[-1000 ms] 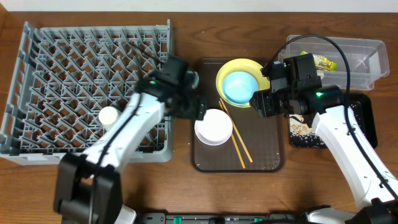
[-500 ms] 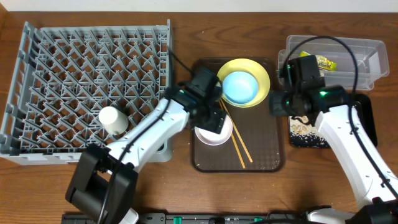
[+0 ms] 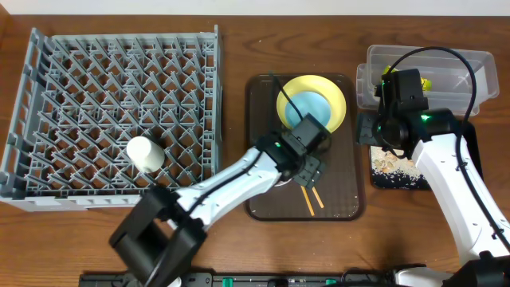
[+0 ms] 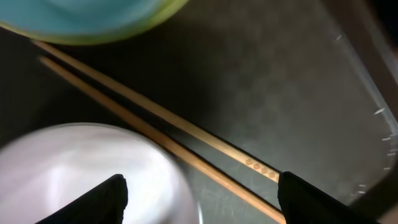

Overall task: Sort waste into correct bins and load items into the dishwasher rack
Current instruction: 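Grasp the rim of the pinkish-white bowl with the left gripper, then carry the pinkish-white bowl leftward over the dish rack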

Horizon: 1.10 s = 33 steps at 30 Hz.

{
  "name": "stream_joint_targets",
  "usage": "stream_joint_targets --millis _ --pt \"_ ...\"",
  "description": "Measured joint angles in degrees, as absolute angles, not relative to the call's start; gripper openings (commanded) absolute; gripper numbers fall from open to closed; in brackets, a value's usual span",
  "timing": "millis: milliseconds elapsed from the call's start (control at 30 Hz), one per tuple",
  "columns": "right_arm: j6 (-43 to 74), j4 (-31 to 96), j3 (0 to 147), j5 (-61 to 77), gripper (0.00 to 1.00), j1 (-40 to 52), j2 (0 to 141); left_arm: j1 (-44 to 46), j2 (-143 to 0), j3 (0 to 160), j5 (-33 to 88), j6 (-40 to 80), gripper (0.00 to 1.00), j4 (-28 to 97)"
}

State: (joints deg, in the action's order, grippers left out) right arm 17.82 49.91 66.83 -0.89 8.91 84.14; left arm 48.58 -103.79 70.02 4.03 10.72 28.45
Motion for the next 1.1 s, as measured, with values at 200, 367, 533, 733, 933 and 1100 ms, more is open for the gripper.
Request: stream_joint_targets --millis 200,367,533,733,933,1100 --pt "17.85 49.91 66.83 -0.89 0.61 8.91 84.14 49.30 -108.60 70.02 3.03 11.20 0.54 29.39" --pt "17.85 49.91 66.83 -0.89 0.61 8.91 84.14 49.30 -108.92 70.02 2.72 11.46 0.48 29.58" --pt "17.85 49.91 66.83 -0.89 0.61 8.91 84.14 49.30 -108.92 70.02 2.59 11.92 0.34 30.20" --pt "17.85 49.91 66.83 -0.89 0.61 8.91 84.14 49.30 -108.92 70.02 2.57 11.79 0.24 30.70" --pt "17.85 49.91 66.83 -0.89 0.61 8.91 84.14 49.30 -108.86 70.02 1.02 11.77 0.23 31.75" --pt "17.85 49.91 66.83 -0.89 0.61 8.91 84.14 49.30 -107.94 70.02 -0.64 11.79 0.19 32.34"
